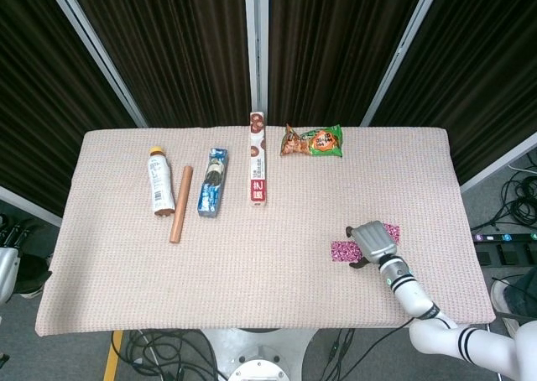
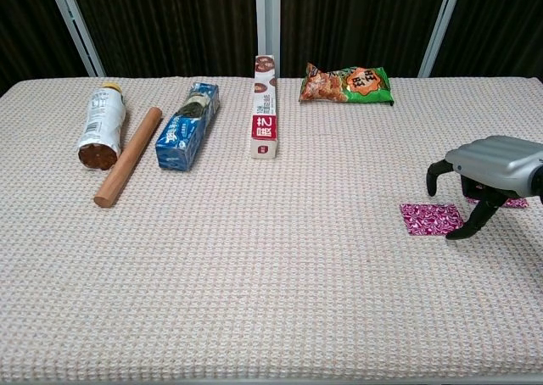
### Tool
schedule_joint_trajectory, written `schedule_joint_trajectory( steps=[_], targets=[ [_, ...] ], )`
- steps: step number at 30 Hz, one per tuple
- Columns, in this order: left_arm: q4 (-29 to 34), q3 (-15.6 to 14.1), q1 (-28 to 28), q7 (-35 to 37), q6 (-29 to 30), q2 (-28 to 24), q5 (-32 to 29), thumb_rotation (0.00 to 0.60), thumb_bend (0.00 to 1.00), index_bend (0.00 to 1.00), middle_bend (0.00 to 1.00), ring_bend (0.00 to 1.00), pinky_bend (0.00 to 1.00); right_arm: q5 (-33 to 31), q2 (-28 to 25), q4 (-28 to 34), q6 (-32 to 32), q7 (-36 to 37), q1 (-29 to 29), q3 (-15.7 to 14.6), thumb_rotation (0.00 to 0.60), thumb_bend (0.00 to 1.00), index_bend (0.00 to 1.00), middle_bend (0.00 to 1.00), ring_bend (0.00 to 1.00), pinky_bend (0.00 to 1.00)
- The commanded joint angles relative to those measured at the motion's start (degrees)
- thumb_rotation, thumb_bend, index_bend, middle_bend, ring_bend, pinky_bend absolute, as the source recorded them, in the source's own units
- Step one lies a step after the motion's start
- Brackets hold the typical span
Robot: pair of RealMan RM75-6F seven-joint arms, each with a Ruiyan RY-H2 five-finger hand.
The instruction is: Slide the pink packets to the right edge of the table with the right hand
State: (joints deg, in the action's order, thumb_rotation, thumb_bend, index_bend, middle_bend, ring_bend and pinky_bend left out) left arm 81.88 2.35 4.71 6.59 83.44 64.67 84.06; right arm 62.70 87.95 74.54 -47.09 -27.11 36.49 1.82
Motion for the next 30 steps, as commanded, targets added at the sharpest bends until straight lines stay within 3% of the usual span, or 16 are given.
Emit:
schedule_joint_trajectory(
  steps=[1, 30],
  targets=[
    [-0.1, 0.0, 0.0, 0.1, 0.0, 0.0, 0.0, 0.600, 0.03, 0.28, 0.28, 0.20, 0.26, -0.2, 0.2, 0.0, 0.3, -0.2, 0.2, 0.0, 0.423, 0.00, 0.34, 1.00, 1.00, 1.00],
    [-0.7, 0.3, 0.0, 0.7, -0.1, 0.1, -0.3, 0.600, 0.03, 0.28, 0.28, 0.20, 0.26, -2.0, 1.3, -1.2, 1.7, -0.7, 1.3, -0.2, 0.417, 0.00, 0.42, 1.00, 1.00, 1.00]
  ],
)
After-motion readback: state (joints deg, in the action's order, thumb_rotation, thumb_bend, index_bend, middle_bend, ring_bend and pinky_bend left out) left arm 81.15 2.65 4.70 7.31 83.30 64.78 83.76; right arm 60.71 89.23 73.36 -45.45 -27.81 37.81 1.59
